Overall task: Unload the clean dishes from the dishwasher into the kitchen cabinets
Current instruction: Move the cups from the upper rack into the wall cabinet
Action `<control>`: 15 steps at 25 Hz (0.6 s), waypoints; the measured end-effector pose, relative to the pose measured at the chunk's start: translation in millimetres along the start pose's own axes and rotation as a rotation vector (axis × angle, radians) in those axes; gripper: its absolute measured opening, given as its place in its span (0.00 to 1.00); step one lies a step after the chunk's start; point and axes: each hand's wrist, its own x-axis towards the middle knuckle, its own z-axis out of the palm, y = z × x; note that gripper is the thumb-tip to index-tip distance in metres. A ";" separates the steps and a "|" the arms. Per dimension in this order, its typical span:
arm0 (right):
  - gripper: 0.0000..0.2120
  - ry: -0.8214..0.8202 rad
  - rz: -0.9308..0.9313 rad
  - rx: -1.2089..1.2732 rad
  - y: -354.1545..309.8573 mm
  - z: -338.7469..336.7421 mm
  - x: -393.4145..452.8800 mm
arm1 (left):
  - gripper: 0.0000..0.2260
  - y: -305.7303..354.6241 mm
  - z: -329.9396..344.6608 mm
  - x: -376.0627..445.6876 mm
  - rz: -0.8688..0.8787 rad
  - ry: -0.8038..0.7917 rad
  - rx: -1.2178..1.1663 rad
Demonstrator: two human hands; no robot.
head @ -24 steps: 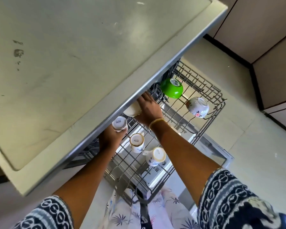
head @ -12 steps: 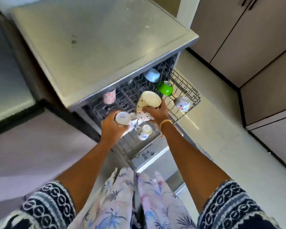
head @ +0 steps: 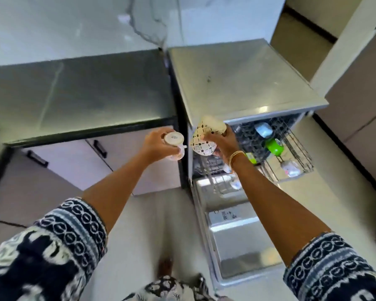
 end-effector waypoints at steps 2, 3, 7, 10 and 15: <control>0.31 -0.121 -0.053 -0.010 -33.6 45.2 4.6 | 0.26 2.8 -54.0 3.0 0.000 0.080 0.010; 0.31 -0.188 -0.085 -0.033 -52.1 68.8 7.3 | 0.26 5.3 -83.7 6.0 0.005 0.122 0.013; 0.30 -0.400 -0.259 -0.155 -132.4 169.6 16.9 | 0.26 27.6 -216.5 11.4 0.067 0.288 -0.045; 0.28 -0.470 -0.371 -0.160 -194.8 232.5 20.6 | 0.22 50.7 -303.0 19.0 0.159 0.365 -0.063; 0.29 -0.540 -0.540 -0.122 -307.5 320.0 21.9 | 0.17 102.8 -434.1 41.2 0.328 0.512 -0.163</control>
